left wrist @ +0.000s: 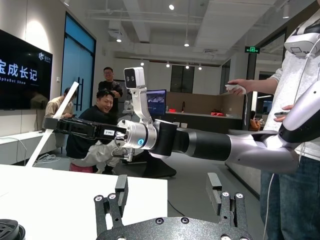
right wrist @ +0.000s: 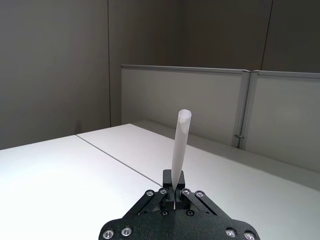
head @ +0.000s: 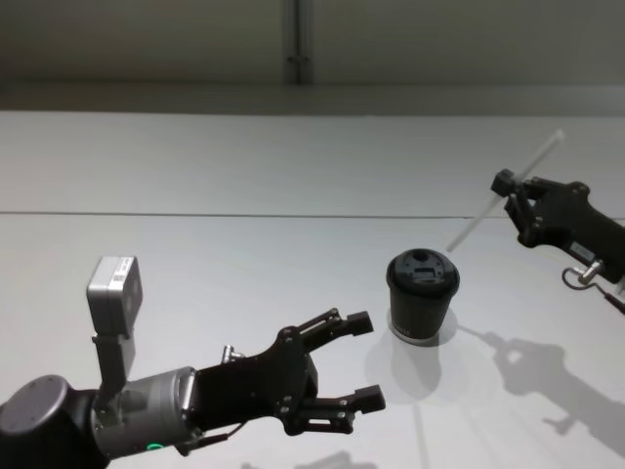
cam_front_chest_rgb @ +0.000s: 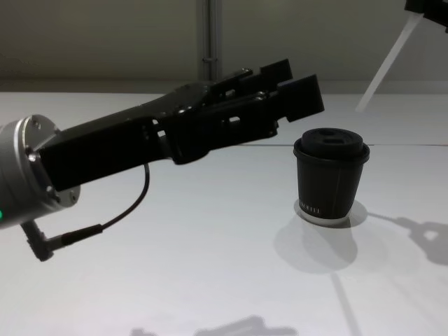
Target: Pick up the straw with one hand, pass it to the other hand, and insert it into the cup.
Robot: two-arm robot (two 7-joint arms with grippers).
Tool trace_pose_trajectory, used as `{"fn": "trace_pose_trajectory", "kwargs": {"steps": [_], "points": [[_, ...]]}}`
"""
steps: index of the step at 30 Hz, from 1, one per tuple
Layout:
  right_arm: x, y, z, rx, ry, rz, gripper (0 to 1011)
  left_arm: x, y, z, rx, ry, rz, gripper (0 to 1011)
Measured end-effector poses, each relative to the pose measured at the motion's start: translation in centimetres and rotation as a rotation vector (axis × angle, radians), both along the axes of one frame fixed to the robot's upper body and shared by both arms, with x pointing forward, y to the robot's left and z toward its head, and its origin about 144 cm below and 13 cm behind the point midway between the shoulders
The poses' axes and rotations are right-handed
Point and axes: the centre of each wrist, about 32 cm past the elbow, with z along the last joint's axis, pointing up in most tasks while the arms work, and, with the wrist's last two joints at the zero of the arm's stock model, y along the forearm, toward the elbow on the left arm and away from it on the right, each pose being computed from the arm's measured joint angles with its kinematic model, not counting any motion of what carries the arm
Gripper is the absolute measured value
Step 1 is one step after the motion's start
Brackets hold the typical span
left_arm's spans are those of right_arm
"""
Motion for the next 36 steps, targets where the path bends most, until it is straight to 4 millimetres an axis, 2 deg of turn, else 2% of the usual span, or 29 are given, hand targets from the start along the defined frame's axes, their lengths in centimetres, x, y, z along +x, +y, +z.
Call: {"fn": "trace_pose_trajectory", "kwargs": {"steps": [36], "points": [[1.4, 1.2, -0.4, -0.028, 0.031, 0.013, 11, 0.0, 0.0, 0.0, 0.0, 0.0, 0.0, 1001]]}}
